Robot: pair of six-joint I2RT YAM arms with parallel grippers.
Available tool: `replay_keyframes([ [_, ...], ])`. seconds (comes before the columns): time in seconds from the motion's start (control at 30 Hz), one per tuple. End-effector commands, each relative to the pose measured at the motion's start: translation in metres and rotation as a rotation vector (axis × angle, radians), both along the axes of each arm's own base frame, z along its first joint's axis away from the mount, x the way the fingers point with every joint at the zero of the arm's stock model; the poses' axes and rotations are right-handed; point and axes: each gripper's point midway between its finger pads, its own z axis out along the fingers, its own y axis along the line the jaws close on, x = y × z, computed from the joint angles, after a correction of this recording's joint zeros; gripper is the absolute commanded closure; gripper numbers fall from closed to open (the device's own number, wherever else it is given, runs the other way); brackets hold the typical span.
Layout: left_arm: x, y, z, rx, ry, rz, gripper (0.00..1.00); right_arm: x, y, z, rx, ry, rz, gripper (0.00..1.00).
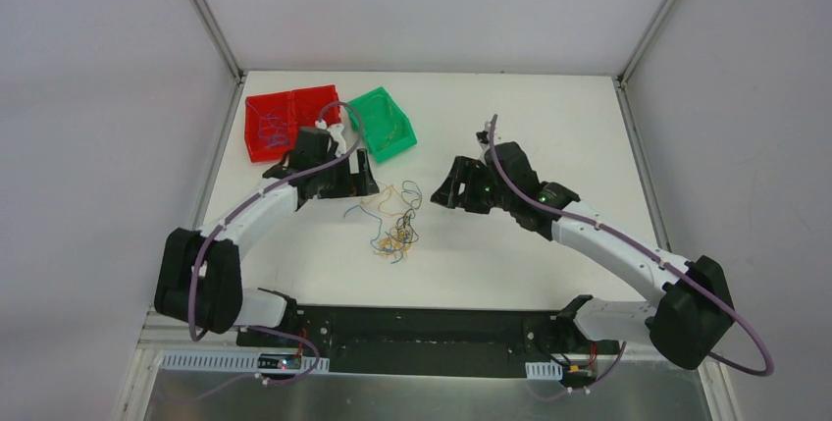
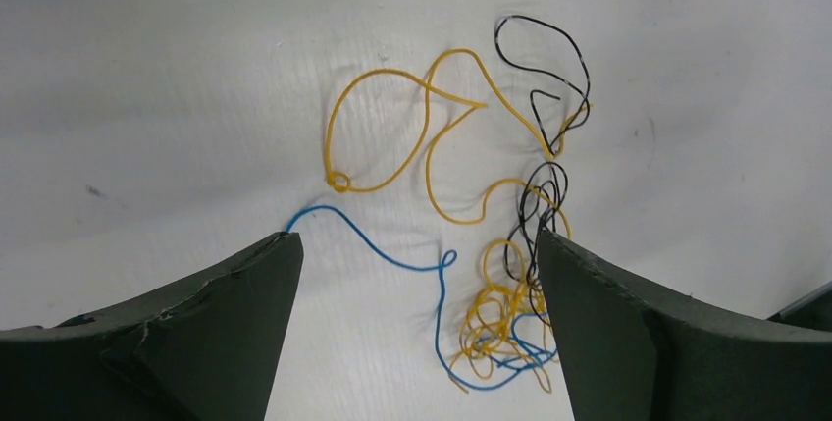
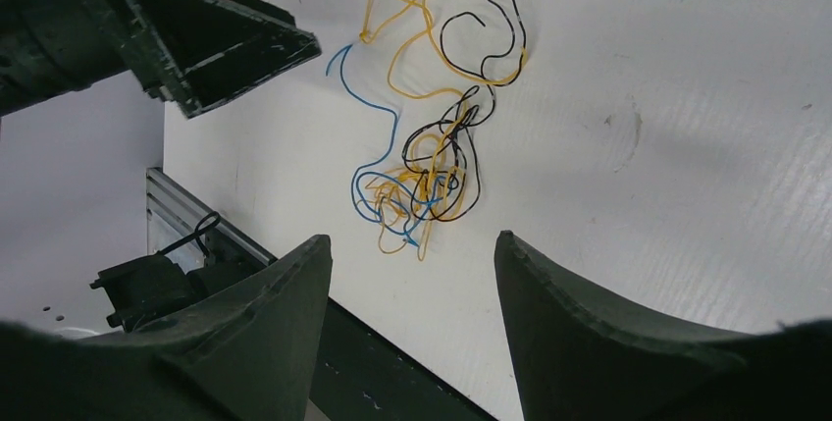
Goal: Untangle the cables
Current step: Untie the cable.
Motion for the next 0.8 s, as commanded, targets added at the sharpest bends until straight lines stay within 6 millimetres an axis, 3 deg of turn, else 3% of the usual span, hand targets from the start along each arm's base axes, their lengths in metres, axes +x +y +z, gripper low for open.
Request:
replay_keyframes([
  [0.0,0.030,-0.019,-0.010,0.007,-0.080,-0.040,0.09,0.003,0.000,0.013,0.024,-0.043,-0.021,0.35],
  [0.13,0.037,-0.040,-0.024,0.067,-0.078,-0.116,0.19,0.003,-0.003,0.006,0.007,-0.037,-0.040,0.35],
  [0.37,0.045,-0.057,-0.053,0.131,-0.019,-0.148,0.33,0.002,-0.004,-0.003,0.003,-0.023,-0.055,0.35],
  [0.47,0.051,-0.059,-0.062,0.141,0.001,-0.134,0.57,0.002,-0.006,-0.008,-0.009,-0.018,-0.057,0.35],
  [0.5,0.052,-0.059,-0.064,0.144,0.005,-0.131,0.74,0.001,-0.007,-0.009,-0.011,-0.016,-0.058,0.35],
  [0.57,0.050,-0.059,-0.059,0.138,0.002,-0.131,0.97,0.000,-0.009,-0.011,-0.016,-0.016,-0.062,0.35],
  [0.6,0.048,-0.059,-0.055,0.131,-0.005,-0.134,1.00,0.000,-0.010,-0.012,-0.019,-0.017,-0.065,0.35],
  [0.77,0.031,-0.066,-0.011,0.070,-0.095,-0.185,1.00,-0.002,-0.014,-0.020,-0.033,-0.006,-0.074,0.36],
])
